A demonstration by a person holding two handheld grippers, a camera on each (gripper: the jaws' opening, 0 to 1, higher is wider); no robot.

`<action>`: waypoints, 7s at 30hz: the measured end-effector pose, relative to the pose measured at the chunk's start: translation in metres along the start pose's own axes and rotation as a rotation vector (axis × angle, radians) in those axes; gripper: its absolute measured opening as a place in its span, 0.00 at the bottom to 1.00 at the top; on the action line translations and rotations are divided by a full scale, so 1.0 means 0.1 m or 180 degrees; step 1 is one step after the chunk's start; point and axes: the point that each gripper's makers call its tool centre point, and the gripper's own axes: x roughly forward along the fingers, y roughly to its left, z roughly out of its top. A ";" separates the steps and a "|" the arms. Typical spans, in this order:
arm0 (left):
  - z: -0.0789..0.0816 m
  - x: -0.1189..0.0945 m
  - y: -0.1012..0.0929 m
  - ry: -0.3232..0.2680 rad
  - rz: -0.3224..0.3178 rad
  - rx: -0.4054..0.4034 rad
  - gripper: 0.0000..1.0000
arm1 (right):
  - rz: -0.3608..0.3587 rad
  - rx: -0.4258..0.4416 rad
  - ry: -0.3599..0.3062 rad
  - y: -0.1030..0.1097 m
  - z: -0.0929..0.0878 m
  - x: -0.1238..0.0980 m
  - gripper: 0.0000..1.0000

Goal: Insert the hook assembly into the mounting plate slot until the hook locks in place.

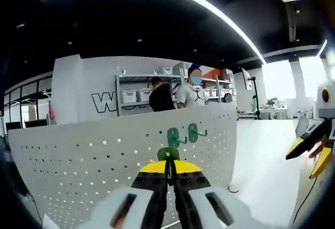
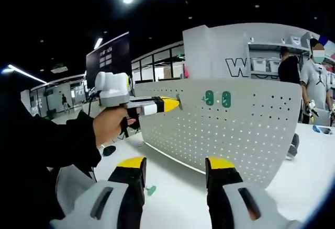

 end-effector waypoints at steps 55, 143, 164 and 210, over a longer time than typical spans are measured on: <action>0.00 0.58 0.33 0.0187 0.0842 0.0340 0.03 | -0.0068 0.0109 -0.0163 -0.23 -0.09 -0.03 0.47; -0.32 0.05 -0.07 -0.0118 0.0189 0.0064 0.29 | 0.0054 -0.0014 0.0113 0.05 -0.26 0.22 0.46; -0.53 -0.70 0.19 -0.0110 0.0274 -0.0095 0.33 | 0.0327 -0.0132 0.0205 0.33 -0.28 0.48 0.46; -1.21 -2.02 0.67 0.0164 0.0690 -0.0143 0.37 | 0.1007 -0.0440 0.0929 0.95 -0.86 1.37 0.45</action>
